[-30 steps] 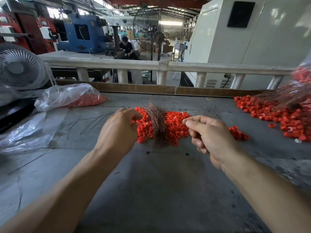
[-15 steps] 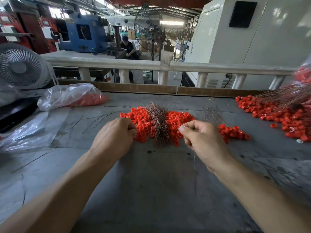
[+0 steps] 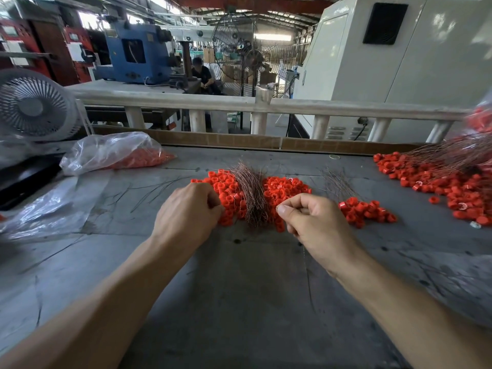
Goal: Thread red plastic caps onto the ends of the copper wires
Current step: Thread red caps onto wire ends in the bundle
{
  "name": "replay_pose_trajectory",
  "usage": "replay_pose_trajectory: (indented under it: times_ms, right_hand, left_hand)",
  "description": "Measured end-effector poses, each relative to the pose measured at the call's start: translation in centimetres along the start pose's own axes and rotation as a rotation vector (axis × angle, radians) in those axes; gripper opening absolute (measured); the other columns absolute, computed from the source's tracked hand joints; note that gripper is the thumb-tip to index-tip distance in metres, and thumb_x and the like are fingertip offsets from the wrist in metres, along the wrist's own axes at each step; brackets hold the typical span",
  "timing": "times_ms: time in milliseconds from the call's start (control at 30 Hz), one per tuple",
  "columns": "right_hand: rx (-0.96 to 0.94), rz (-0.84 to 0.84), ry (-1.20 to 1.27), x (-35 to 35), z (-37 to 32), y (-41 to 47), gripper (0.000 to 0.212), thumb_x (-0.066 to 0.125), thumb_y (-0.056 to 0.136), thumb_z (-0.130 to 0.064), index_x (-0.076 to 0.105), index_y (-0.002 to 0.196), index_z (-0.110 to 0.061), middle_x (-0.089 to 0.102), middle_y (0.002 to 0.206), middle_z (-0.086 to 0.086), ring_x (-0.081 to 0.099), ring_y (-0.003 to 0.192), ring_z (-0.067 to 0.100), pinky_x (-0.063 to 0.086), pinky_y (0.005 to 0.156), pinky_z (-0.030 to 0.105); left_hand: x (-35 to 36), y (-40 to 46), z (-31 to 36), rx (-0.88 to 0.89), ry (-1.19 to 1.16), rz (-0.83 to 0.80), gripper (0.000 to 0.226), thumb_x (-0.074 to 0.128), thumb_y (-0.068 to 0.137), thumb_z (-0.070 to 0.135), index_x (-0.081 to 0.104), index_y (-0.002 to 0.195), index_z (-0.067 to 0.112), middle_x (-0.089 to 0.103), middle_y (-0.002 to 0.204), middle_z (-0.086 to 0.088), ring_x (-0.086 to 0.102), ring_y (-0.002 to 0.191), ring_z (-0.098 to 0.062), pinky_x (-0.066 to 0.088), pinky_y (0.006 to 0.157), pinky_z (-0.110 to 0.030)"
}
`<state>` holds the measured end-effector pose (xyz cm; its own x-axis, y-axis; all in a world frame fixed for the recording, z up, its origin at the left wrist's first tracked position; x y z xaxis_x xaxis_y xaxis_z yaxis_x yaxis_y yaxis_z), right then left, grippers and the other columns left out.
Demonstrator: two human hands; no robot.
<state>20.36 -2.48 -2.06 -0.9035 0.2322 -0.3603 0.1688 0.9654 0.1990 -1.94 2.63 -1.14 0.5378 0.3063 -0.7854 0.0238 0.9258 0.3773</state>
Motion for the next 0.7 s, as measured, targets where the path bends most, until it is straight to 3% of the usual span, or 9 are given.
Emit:
replay_pose_trajectory:
  times_ms: [167, 433, 700]
  right_hand:
    - [-0.031, -0.015, 0.021, -0.1, -0.4, -0.2, 0.017, 0.068, 0.096, -0.026, 0.071, 0.081, -0.020, 0.062, 0.057, -0.007, 0.048, 0.048, 0.001, 0.039, 0.057, 0.029]
    - [-0.051, -0.046, -0.025, 0.1, -0.8, -0.5, 0.015, 0.068, 0.096, -0.026, 0.072, 0.082, -0.021, 0.065, 0.059, -0.006, 0.050, 0.049, 0.001, 0.043, 0.060, 0.031]
    - [-0.047, -0.055, -0.024, 0.4, -0.6, -0.5, 0.015, 0.069, 0.095, -0.025, 0.072, 0.081, -0.020, 0.064, 0.058, -0.006, 0.048, 0.047, 0.002, 0.040, 0.056, 0.030]
  left_hand:
    - [-0.9, -0.1, 0.4, 0.011, -0.086, 0.082, 0.014, 0.071, 0.085, 0.021, 0.066, 0.074, 0.027, 0.065, 0.068, 0.014, 0.060, 0.068, -0.004, 0.052, 0.062, -0.032]
    - [-0.3, -0.3, -0.4, -0.021, 0.019, -0.053, 0.012, 0.072, 0.090, 0.034, 0.073, 0.081, 0.027, 0.067, 0.078, 0.013, 0.057, 0.073, -0.004, 0.049, 0.065, -0.031]
    - [0.2, -0.3, -0.2, -0.008, 0.019, -0.046, 0.005, 0.077, 0.086, 0.034, 0.076, 0.085, 0.030, 0.061, 0.074, 0.016, 0.057, 0.073, -0.009, 0.043, 0.063, -0.030]
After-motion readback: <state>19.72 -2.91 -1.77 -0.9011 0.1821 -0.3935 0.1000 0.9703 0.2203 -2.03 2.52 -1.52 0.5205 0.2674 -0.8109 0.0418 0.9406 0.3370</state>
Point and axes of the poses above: each hand's wrist, its own y-axis towards the middle knuckle, its own x-axis out of the palm, z = x × y, the point moved 4 cm from there along y, towards the middle knuckle
